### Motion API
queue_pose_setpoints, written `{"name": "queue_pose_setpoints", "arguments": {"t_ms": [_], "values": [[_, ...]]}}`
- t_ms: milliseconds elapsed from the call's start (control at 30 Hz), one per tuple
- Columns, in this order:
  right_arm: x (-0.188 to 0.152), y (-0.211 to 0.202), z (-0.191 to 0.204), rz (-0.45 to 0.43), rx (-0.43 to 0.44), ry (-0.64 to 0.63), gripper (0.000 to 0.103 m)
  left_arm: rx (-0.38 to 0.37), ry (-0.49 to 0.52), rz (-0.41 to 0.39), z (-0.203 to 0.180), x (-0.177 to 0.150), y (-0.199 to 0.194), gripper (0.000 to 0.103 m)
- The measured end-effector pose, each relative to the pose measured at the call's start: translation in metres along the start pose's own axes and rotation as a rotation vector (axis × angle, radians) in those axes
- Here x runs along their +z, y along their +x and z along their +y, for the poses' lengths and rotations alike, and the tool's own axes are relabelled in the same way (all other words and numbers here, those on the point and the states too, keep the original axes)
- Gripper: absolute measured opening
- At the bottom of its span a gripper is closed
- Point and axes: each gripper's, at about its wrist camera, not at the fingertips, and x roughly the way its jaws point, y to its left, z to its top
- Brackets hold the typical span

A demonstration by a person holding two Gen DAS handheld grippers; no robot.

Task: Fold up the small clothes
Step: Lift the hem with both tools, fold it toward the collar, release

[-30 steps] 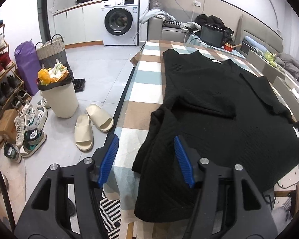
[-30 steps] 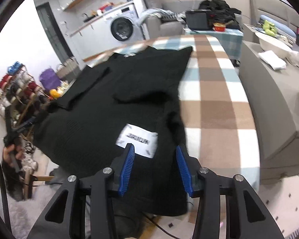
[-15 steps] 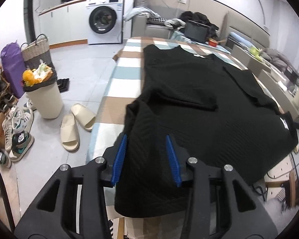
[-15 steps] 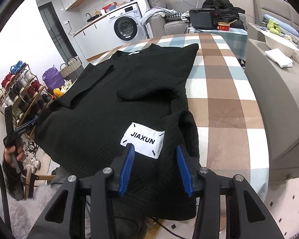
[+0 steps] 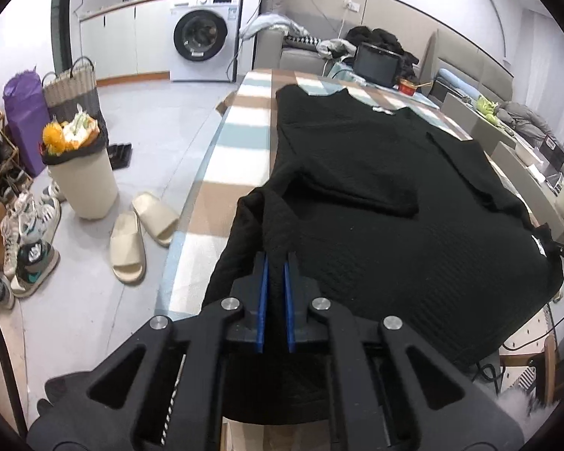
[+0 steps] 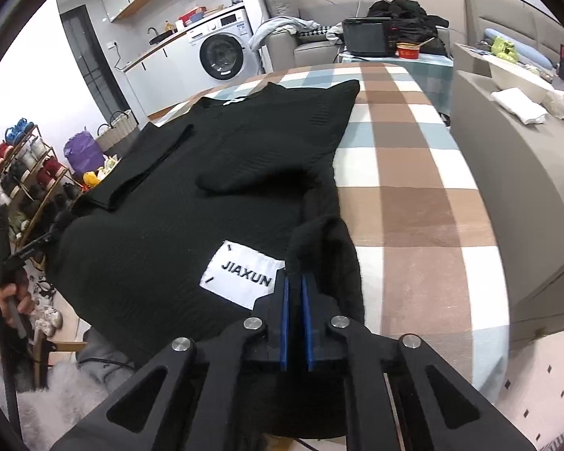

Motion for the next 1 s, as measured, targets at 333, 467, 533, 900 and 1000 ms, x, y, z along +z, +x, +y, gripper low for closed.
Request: {"name": "queue_pose_setpoints", "arguments": {"t_ms": [333,467,533,900,1000], "values": [[0.037,-0.053,0.011,-0.259,0.035,0.004,0.005,-0.055,-0.04,-0.137,0.005,0.036,-0.032,0.005],[0.067,-0.048,0.017,-0.33,0.022,0.009,0.005,-0.058,-0.053,-0.186,0.007,0.07,-0.027,0.005],[0.081,-0.037,0.015,-0.334,0.016,0.034,0.005,-0.06,-0.071,-0.186,0.009,0.088,-0.016,0.005],[0.079,0.044,-0.029,-0.079,-0.027,0.178,0.044,0.021,-0.163,0.029,0.03,0.08,0.072,0.046],[0.068,0.032,-0.031,-0.093,-0.037,0.164,0.053,0.015,-0.154,0.04,0.031,0.067,0.073,0.056]]}}
